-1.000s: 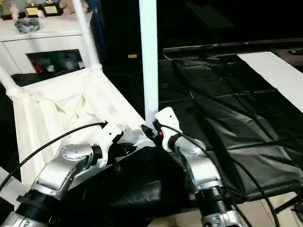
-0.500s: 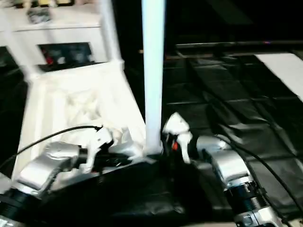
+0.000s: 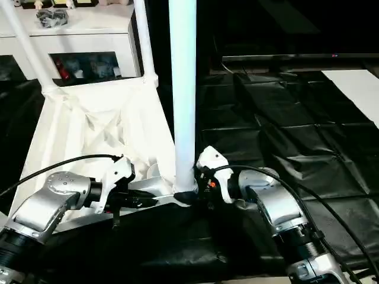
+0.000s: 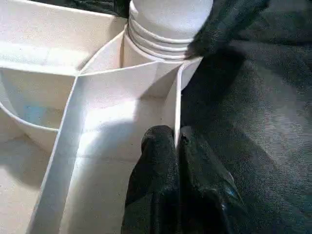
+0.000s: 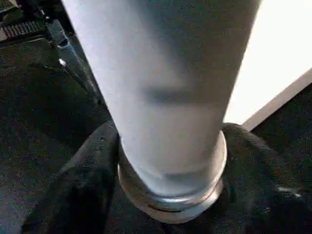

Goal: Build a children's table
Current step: Rotate leg to tighten

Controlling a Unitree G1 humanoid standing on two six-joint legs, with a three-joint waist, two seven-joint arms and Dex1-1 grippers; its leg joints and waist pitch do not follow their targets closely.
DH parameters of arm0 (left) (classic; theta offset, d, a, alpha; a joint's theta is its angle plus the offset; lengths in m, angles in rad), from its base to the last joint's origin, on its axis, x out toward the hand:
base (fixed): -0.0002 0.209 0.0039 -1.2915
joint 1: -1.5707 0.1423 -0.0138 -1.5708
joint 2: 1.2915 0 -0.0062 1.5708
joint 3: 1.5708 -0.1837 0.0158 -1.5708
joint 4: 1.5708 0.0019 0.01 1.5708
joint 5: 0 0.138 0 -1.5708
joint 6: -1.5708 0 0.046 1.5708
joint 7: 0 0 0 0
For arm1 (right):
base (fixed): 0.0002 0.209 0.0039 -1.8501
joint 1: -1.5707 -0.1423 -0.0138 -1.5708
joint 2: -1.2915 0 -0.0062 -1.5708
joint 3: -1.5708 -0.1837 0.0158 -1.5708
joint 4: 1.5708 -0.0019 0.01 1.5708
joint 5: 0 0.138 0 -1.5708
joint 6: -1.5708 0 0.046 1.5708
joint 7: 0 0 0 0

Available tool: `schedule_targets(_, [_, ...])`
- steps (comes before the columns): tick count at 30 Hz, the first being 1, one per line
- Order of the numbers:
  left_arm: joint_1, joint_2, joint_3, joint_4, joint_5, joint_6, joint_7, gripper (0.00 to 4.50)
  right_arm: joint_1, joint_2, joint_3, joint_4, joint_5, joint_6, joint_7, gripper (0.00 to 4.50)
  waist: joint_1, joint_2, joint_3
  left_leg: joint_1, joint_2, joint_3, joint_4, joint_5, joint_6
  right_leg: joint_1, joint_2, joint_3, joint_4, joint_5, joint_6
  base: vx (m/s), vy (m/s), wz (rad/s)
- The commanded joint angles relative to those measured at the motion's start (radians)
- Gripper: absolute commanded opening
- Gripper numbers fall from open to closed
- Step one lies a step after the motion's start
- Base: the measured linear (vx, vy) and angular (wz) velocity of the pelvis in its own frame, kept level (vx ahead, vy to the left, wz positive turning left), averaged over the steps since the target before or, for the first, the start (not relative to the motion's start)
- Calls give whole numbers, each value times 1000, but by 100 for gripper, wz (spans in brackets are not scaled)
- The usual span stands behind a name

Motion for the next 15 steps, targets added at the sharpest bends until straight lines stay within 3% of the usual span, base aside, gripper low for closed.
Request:
schedule_targets(1, [-38, -20, 0, -28, -54, -29, -44, 0, 2, 5, 39, 17, -5, -2, 16, 290, -3, -5, -54, 9, 29, -5, -75, -263, 19, 44, -40, 38, -71, -294, -206, 0, 0, 0])
schedule_targets(6, [-33, -20, 1, -29, -55, -28, -36, 0, 5, 9, 42, 28, -14, -12, 10, 276, -3, -3, -53, 9, 29, -5, -75, -265, 19, 44, -40, 38, -70, -280, -215, 0, 0, 0])
schedule_targets(7, [-27, -20, 2, -29, -53, -26, -31, 0, 9, 17, 40, 32, -15, -8, -2, 273, -4, 3, -53, 10, 29, -6, -75, -271, 17, 44, -39, 38, -71, -282, -215, 0, 0, 0])
schedule_targets(11, [-18, -38, 8, -29, -51, -17, -4, 0, 25, 46, 29, 37, -12, 1, -46, 273, -6, 2, -51, 11, 29, -6, -77, -291, 8, 43, -39, 37, -74, -299, -211, 0, 0, 0])
schedule_targets(15, [-25, -120, 7, -8, -16, 3, 124, 0, 42, 157, -17, 81, -26, 8, -233, 272, -17, 2, -47, 10, 26, -10, -80, -335, -12, 41, -40, 35, -82, -376, -186, 0, 0, 0])
